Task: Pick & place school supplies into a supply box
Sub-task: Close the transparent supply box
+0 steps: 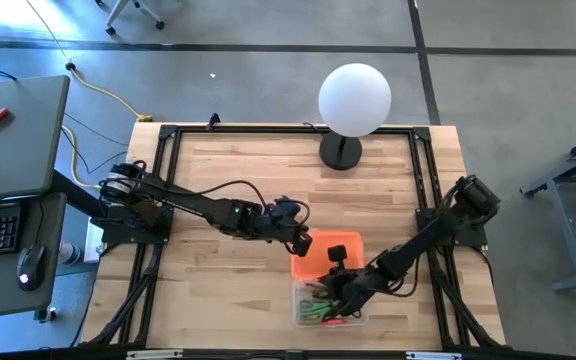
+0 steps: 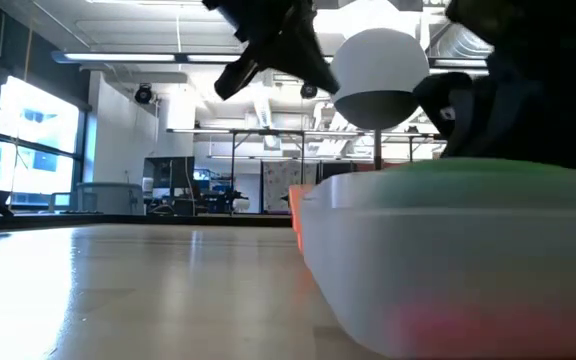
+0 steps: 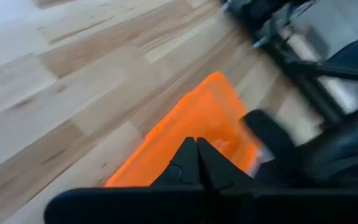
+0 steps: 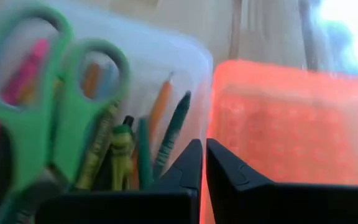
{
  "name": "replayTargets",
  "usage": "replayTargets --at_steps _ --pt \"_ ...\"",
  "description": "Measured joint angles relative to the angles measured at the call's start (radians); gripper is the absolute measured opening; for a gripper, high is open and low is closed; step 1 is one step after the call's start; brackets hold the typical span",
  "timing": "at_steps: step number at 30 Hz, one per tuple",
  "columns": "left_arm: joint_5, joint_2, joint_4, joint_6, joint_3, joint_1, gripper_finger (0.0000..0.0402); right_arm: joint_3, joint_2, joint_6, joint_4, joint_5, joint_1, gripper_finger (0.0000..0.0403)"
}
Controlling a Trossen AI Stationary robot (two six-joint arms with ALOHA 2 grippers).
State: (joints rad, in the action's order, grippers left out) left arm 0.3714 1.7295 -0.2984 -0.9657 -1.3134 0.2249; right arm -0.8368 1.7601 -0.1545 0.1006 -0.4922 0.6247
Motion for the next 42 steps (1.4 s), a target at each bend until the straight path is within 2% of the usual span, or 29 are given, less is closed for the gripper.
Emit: replayTargets --at_steps 3,7,12,16,20,22,25,29,34,42 --pt "-0.001 0.004 0.012 0.010 -0.003 0.000 0.0022 0.000 0.020 0.018 0.001 -0.036 0.001 0.0000" --pt "-0.001 0.007 0.012 0.021 -0.002 0.000 0.0010 0.001 -0.007 0.059 -0.013 -0.049 0.002 0.0000" --pt "0.002 0.006 -0.015 0.018 -0.002 -0.002 0.0017 0.002 -0.130 0.127 -0.015 -0.075 0.013 0.0000" --pt "0.011 0.006 -0.066 0.001 -0.002 -0.009 0.0010 0.000 -0.240 0.106 -0.054 -0.013 0.032 0.0000" --pt "0.035 0.006 -0.139 -0.033 -0.002 -0.009 0.0011 -0.002 -0.279 0.022 -0.174 0.094 0.107 0.0000" --pt "0.053 0.006 -0.188 -0.066 -0.002 -0.010 0.0015 -0.001 -0.273 -0.089 -0.233 0.040 0.164 0.0000" --pt "0.078 0.006 -0.273 -0.120 -0.002 -0.016 0.0013 -0.001 -0.264 -0.376 -0.332 -0.114 0.243 0.0000" --pt "0.097 0.006 -0.319 -0.142 -0.002 -0.016 0.0010 0.000 -0.261 -0.624 -0.431 -0.124 0.336 0.0000" --pt "0.083 0.006 -0.256 -0.119 -0.002 -0.016 0.0017 0.000 -0.195 -0.649 -0.324 -0.039 0.391 0.0000" --pt "0.083 0.006 -0.145 -0.052 -0.002 -0.016 0.0013 0.000 -0.112 -0.582 -0.157 0.092 0.371 0.0000"
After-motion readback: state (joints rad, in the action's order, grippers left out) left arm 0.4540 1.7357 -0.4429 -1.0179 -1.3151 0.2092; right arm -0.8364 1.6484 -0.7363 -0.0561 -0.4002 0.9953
